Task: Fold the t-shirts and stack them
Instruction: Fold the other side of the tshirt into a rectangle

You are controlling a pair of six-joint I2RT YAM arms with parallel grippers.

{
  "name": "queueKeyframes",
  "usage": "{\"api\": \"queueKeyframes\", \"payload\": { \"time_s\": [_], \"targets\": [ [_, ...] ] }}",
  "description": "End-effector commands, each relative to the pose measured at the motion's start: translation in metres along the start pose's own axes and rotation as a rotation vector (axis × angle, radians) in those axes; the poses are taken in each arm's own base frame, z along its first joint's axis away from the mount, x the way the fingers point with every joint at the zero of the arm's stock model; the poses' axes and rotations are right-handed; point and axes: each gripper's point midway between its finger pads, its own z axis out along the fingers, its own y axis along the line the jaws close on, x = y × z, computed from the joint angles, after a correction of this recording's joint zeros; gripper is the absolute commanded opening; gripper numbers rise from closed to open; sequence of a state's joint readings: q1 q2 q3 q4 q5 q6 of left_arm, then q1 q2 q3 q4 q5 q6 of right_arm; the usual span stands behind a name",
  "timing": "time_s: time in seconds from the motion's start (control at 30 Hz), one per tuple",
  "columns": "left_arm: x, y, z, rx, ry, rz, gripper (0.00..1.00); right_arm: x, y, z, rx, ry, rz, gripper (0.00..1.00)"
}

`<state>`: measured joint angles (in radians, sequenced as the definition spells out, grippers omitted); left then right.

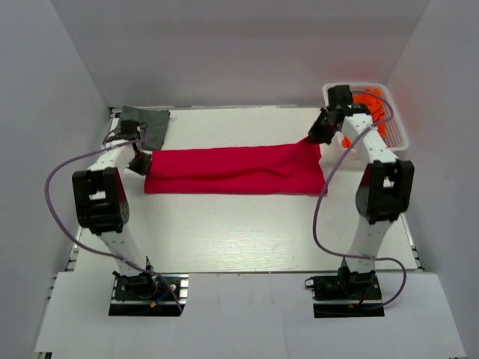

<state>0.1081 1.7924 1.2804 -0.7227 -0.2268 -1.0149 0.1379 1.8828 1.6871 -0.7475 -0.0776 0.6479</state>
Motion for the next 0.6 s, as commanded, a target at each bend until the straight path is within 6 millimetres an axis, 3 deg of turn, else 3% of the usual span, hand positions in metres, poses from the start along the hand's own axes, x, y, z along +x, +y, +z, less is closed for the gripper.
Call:
{"api": "queueKeyframes", "payload": {
  "time_s": [0.0,0.03,0.07,0.1,0.13,0.17,0.2,0.23,0.33,0.37,0.43,0.47,0.53,0.57],
  "targets": [
    [-0.017,-0.03,0.008,0.047,-0.009,0.014,0.0,-0.015,0.008,0.021,-0.025,0.04,-0.005,0.0],
    [-0.017,-0.038,0.019,0.037,0.01,0.018,0.0,-0.017,0.01,0.025,-0.029,0.049,-0.001,0.0],
    [-0.015,-0.042,0.024,0.041,0.024,0.03,0.0,-0.033,0.019,0.029,-0.046,0.022,-0.01,0.0],
    [-0.013,-0.04,0.029,0.021,0.037,0.035,0.23,-0.035,0.009,0.043,-0.001,0.027,-0.002,0.0],
    [-0.015,-0.047,0.029,0.028,0.044,0.034,0.54,-0.054,0.019,0.042,-0.015,-0.017,-0.029,0.09],
    [-0.013,-0.046,0.036,0.009,0.056,0.039,0.79,-0.059,0.02,0.044,-0.005,-0.022,-0.038,0.22],
    [-0.012,-0.044,0.033,-0.002,0.063,0.042,1.0,-0.053,0.005,0.052,0.069,0.008,-0.039,0.42],
    [-0.013,-0.042,0.033,-0.007,0.056,0.054,1.0,-0.063,0.011,0.05,0.058,-0.016,-0.068,0.61],
    [-0.033,-0.051,0.007,0.051,-0.017,0.053,1.0,-0.071,0.027,0.034,0.013,-0.081,-0.166,0.81],
    [-0.038,-0.053,-0.001,0.064,-0.038,0.048,1.0,-0.065,0.027,0.034,0.022,-0.084,-0.192,0.84],
    [-0.05,-0.06,-0.024,0.108,-0.095,0.07,1.0,-0.07,0.04,0.011,-0.023,-0.153,-0.235,0.87],
    [-0.05,-0.065,-0.031,0.133,-0.109,0.084,1.0,-0.059,0.036,0.021,-0.02,-0.136,-0.263,0.87],
    [-0.048,-0.078,-0.039,0.197,-0.108,0.125,1.0,-0.047,0.053,0.001,-0.094,-0.133,-0.289,0.9],
    [-0.04,-0.087,-0.045,0.263,-0.065,0.159,1.0,-0.028,0.053,0.006,-0.104,-0.098,-0.312,0.9]
  ]
}}
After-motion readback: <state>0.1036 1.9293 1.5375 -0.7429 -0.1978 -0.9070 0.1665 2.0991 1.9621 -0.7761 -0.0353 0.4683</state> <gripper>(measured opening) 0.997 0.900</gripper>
